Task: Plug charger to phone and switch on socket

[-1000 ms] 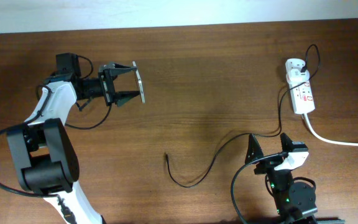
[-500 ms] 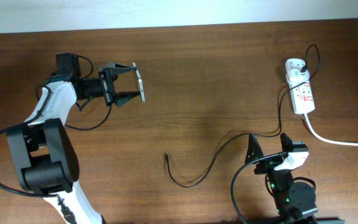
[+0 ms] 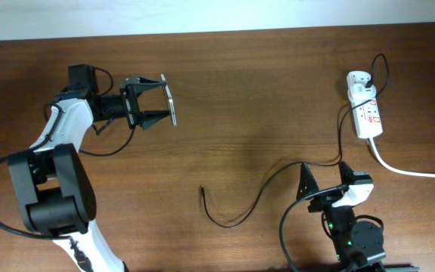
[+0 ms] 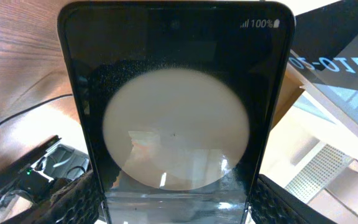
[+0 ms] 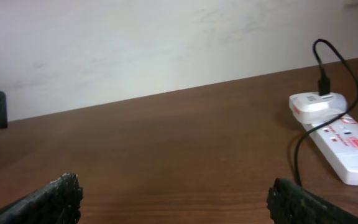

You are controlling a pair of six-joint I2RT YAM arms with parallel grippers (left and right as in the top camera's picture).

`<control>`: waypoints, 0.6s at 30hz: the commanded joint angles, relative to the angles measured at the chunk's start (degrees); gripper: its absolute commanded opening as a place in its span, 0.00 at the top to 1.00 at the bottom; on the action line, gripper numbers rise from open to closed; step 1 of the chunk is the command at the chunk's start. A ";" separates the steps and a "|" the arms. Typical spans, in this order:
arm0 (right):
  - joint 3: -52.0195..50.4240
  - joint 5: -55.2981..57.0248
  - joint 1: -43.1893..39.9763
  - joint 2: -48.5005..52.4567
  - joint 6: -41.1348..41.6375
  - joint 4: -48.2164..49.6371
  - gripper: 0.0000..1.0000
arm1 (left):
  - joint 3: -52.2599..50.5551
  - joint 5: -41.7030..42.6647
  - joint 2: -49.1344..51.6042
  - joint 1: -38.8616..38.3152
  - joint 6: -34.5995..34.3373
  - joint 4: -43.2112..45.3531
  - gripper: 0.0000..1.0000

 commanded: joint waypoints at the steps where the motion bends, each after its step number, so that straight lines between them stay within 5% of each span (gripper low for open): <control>1: 1.64 -3.48 -0.28 -0.28 -1.42 -2.99 0.01 | 1.18 1.73 0.37 0.28 2.62 0.13 1.00; 5: 9.01 -5.25 -0.28 4.57 -1.92 -9.46 0.01 | 1.18 1.07 0.37 0.28 3.32 0.15 1.00; 14: 40.50 -19.96 -0.24 57.81 -3.82 -12.26 0.01 | 1.18 -3.50 0.37 0.28 3.89 2.01 1.00; 18: 43.52 -21.07 -0.24 61.83 -4.81 -12.31 0.01 | 1.18 -5.51 0.37 0.28 3.87 3.02 1.00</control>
